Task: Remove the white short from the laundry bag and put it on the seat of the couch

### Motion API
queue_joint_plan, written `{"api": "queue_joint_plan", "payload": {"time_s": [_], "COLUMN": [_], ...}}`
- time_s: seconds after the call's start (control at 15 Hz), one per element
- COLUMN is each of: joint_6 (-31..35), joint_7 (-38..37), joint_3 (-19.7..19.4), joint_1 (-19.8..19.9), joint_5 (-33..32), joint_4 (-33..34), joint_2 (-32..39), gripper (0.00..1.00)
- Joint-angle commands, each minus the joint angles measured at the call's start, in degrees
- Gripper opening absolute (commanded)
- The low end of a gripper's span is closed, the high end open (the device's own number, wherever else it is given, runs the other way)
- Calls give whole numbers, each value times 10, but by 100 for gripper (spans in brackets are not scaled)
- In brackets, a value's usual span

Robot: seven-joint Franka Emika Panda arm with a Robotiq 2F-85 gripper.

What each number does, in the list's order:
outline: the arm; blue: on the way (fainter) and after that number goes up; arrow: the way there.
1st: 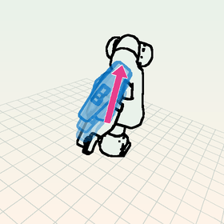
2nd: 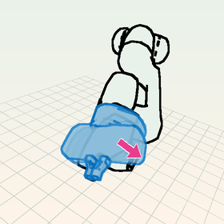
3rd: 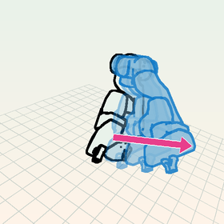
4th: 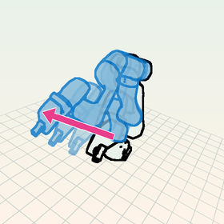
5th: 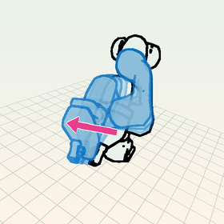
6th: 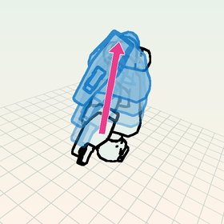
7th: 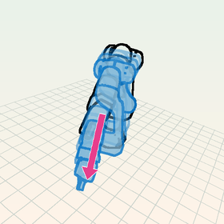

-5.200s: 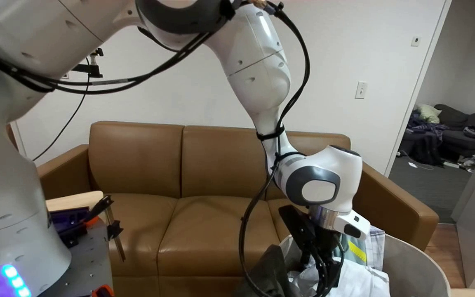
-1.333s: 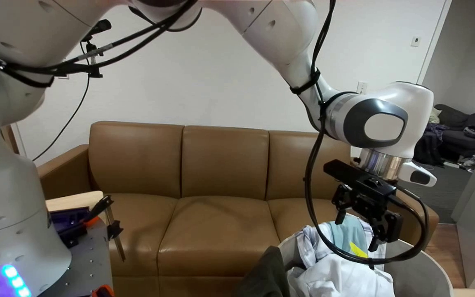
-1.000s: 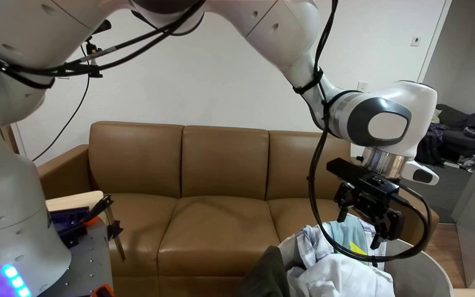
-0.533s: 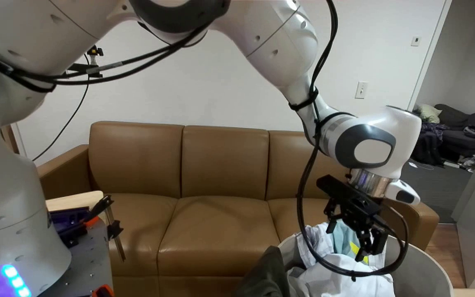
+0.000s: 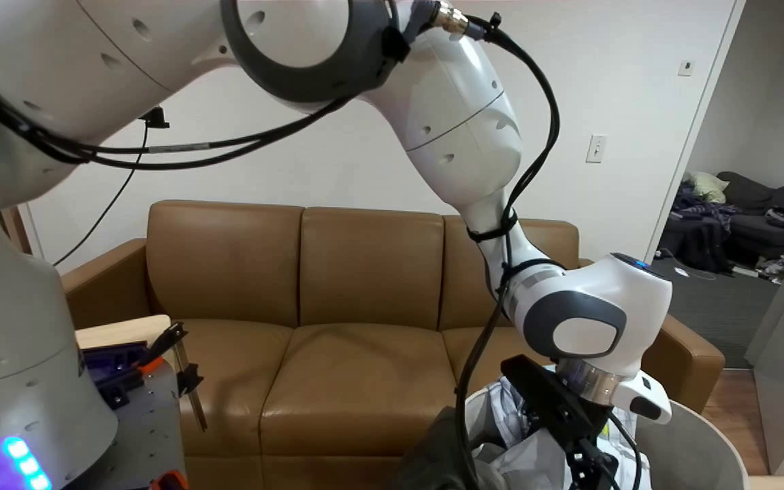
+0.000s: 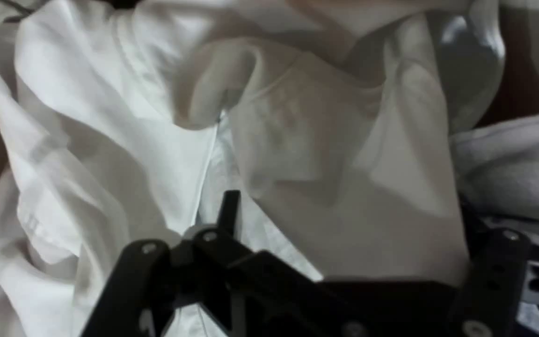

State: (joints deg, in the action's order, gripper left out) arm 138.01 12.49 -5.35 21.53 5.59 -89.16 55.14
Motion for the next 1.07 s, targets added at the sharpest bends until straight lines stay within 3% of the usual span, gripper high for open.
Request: {"api": "queue_joint_plan", "payload": {"time_s": [0.0,0.07,0.13,0.27,0.8,1.0], "joint_6": [23,19,18,15,2,2], "joint_7": [-13,-11,4,30,68,96], "joint_3": [-6,-6,-2,23,62,71], "joint_1": [15,16,20,40,71,88], "joint_5": [6,2,-2,12,21,24], "joint_4": [-20,0,14,34,71,55], "joint_2": [-7,9,21,37,66,47], "gripper": [100,75,74,60,10,6]}}
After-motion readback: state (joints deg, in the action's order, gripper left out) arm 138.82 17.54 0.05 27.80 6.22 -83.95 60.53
